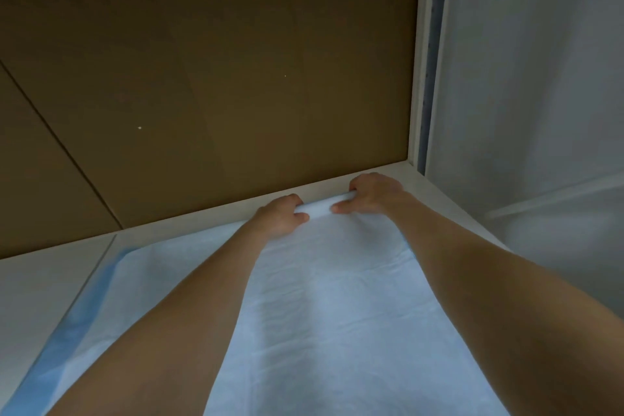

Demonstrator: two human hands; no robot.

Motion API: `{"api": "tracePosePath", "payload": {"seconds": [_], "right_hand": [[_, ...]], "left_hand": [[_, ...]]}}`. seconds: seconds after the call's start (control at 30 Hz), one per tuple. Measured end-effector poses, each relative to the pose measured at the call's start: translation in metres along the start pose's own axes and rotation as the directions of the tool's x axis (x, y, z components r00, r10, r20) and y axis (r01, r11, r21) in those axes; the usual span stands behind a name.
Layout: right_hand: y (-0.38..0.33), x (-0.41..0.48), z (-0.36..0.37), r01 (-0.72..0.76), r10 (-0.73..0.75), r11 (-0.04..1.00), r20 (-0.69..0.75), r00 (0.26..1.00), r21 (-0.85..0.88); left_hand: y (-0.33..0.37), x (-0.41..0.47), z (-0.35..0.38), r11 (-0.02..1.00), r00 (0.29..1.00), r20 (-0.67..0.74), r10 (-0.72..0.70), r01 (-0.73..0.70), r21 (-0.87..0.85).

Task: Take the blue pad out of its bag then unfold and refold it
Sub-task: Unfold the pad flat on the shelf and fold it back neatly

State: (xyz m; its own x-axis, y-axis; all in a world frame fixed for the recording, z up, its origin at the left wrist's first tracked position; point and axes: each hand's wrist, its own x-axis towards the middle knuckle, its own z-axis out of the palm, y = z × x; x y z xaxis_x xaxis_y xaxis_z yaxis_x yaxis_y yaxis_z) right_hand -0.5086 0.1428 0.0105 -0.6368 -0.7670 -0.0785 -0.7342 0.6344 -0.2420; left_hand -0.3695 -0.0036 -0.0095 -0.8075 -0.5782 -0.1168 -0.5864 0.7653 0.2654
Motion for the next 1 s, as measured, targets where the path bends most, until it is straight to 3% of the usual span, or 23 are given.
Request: {"api": "tracePosePath", "payload": {"seconds": [0.17, 0.27, 0.37, 0.47, 0.7, 0.83, 0.93, 1.0], "right_hand": [[-0.001, -0.01, -0.012, -0.045, 0.044, 0.998, -0.045, 0.998, -0.031], [0.007, -0.014, -0.013, -0.074, 0.082, 0.972, -0.027, 0.996, 0.224], [0.022, -0.01, -0.009, -0.173, 0.223, 0.828, -0.03, 0.974, 0.534], [0.041, -0.008, 0.0, -0.335, 0.436, 0.689, 0.001, 0.9, 0.643], [0.047, -0.004, 0.001, -0.432, 0.451, 0.342, 0.258, 0.855, 0.834], [0.054, 0.002, 0.006, -0.314, 0.435, 0.35, 0.144, 0.889, 0.882], [0.055, 0.004, 0.008, -0.347, 0.512, 0.519, 0.041, 0.858, 0.781], [0.057, 0.008, 0.009, -0.357, 0.536, 0.681, -0.103, 0.838, 0.639]], "left_hand": [[-0.003, -0.004, -0.008, 0.998, 1.0, 0.001, 0.015, -0.015, -0.053], [-0.007, -0.006, -0.008, 0.998, 1.0, 0.006, 0.01, -0.009, -0.061], [-0.01, -0.007, -0.01, 0.997, 1.0, 0.006, 0.004, -0.004, -0.078], [-0.012, -0.006, -0.009, 0.997, 1.0, 0.014, 0.004, -0.003, -0.075], [-0.012, -0.003, -0.005, 0.998, 1.0, 0.023, -0.004, 0.006, -0.063], [-0.012, -0.004, -0.005, 0.997, 0.999, 0.032, 0.008, -0.006, -0.075], [-0.01, -0.003, -0.003, 0.997, 0.999, 0.042, 0.019, -0.015, -0.071], [-0.008, -0.002, -0.002, 0.997, 0.998, 0.049, 0.027, -0.023, -0.078]]}}
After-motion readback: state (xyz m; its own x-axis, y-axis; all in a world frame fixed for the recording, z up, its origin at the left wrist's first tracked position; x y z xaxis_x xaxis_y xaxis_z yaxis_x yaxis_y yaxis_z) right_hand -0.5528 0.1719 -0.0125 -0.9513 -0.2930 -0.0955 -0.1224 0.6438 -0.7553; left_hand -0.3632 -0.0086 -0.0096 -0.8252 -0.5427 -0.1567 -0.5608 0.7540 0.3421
